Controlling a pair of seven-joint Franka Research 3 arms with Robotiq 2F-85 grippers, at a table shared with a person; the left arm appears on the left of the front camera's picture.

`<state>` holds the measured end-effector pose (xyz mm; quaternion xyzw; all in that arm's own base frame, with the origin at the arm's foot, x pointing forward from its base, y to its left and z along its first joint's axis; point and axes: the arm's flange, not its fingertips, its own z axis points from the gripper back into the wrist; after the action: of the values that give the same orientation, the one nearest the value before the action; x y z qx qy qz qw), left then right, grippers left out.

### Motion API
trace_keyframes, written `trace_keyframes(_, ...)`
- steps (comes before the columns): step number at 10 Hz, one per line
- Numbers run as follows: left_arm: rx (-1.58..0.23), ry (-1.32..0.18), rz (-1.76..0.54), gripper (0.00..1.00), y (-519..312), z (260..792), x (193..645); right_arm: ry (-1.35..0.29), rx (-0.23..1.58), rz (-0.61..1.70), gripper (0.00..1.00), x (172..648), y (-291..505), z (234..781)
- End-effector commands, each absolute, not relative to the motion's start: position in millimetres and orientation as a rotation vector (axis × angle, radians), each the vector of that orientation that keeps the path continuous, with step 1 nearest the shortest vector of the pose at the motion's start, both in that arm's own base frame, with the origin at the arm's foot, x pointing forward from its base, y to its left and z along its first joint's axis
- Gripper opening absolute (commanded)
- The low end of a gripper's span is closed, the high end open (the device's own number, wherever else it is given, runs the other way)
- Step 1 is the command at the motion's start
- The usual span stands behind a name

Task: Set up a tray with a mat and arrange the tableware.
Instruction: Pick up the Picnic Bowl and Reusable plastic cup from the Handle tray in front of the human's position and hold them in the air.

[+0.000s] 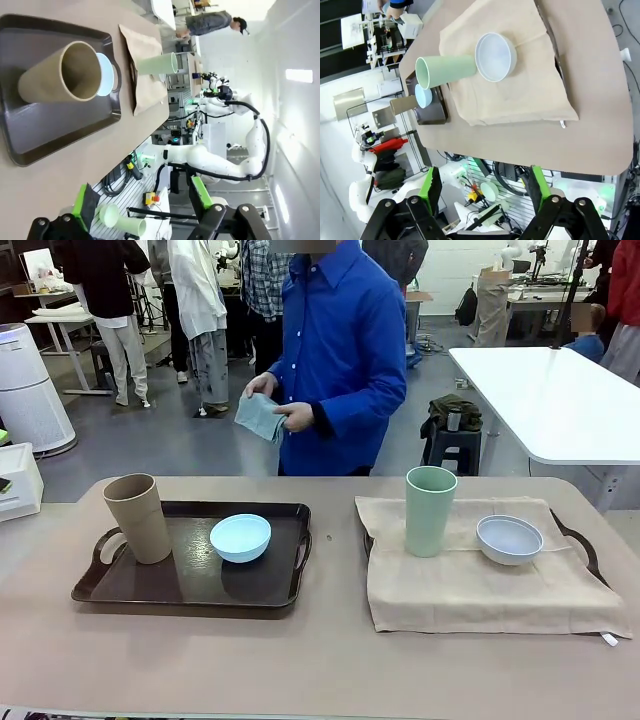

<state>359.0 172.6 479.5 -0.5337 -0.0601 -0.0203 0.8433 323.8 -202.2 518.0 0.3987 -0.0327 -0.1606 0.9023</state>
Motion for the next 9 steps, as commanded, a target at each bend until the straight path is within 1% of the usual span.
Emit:
trace_keyframes(1,-1.097,-0.087,-0.010,1.00,167,490,358,-0.076,0.854,-0.289,0.91,323,-205,520)
trace_keyframes(3,-1.049,-0.039,-0.023,1.00,164,493,354,-0.082,0.860,-0.214,0.91,322,-203,524)
trace_keyframes(4,-0.983,-0.026,-0.092,1.00,154,501,353,-0.081,0.844,-0.216,0.91,322,-201,525)
trace_keyframes(5,-1.091,-0.078,-0.014,1.00,166,486,360,-0.072,0.834,-0.264,0.91,322,-200,519)
trace_keyframes(9,-1.091,-0.078,-0.014,1.00,166,486,360,-0.072,0.834,-0.264,0.91,322,-200,519)
